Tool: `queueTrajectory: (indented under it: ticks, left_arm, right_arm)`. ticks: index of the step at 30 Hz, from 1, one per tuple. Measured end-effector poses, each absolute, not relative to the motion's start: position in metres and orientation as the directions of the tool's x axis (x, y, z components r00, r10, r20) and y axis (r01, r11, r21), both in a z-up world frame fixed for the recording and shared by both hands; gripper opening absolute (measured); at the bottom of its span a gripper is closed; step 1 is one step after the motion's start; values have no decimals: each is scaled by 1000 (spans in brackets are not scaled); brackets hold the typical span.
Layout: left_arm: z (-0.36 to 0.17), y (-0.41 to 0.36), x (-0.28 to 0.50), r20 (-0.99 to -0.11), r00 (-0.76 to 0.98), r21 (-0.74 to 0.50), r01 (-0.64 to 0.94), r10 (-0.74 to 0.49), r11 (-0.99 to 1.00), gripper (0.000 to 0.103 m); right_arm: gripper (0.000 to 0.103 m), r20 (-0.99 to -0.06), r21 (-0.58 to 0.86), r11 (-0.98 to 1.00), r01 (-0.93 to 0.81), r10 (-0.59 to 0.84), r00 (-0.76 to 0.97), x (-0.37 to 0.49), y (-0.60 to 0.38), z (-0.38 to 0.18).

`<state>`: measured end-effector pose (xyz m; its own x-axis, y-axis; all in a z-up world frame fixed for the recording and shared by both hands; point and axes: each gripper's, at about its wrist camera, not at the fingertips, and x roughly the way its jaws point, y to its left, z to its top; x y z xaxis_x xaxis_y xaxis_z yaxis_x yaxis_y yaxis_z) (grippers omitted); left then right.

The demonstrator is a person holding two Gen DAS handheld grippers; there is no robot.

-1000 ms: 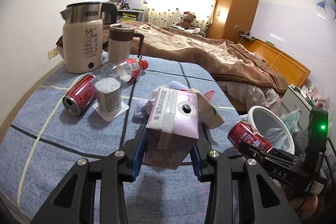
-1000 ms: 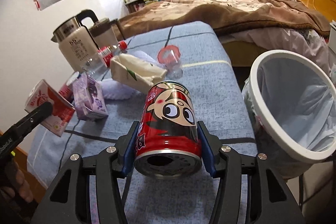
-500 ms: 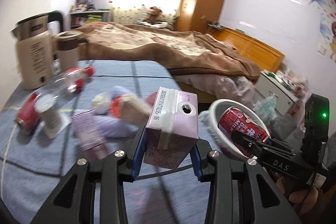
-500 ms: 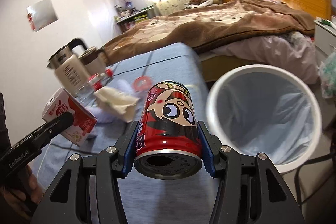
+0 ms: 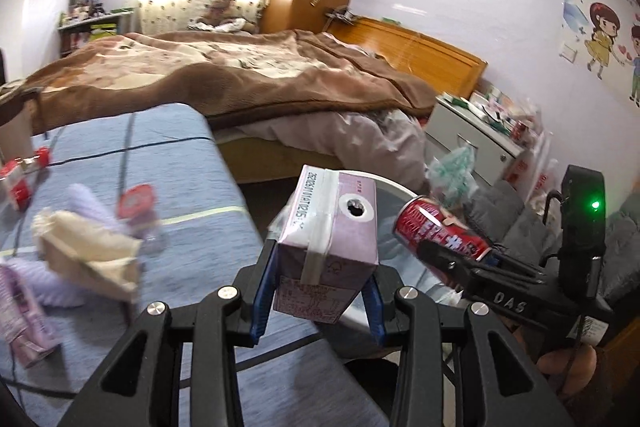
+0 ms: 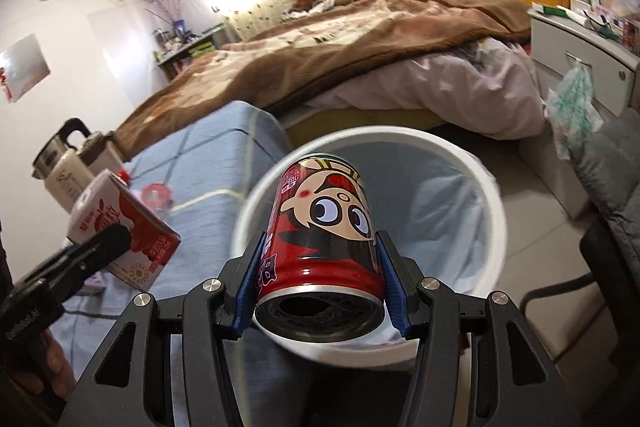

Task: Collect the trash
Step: 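Carry both items over the white bin and open both tools to drop them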

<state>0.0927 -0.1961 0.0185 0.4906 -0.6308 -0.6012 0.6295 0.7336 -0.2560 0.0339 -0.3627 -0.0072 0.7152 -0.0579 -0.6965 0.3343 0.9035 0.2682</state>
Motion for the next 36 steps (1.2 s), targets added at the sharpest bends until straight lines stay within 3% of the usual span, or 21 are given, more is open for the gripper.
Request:
queueTrajectory:
  ticks: [14,16,18,21,36]
  left_arm:
    - [-14,-258,106,-698,384,-254,655,-604,711,41]
    - [-15,-261,106,-699,371,-260,664,-611,701,45]
    - [-16,-263,106,-700,370,-262,662,-610,702,58]
    - [-16,-261,107,-697,374,-269,655,-612,706,63]
    - [-4,-197,102,-656,467,-286,573,-592,768,67]
  right_arm:
    - [54,-775,232,894,384,-69,628,39,-399,-43]
    - [54,-782,214,892,399,-89,617,39,-401,-43]
    - [55,-787,207,889,408,-96,610,38,-402,-43]
    - [57,-775,220,884,412,-98,624,33,-403,-40]
    - [58,-716,248,893,375,-91,692,26,-377,-22]
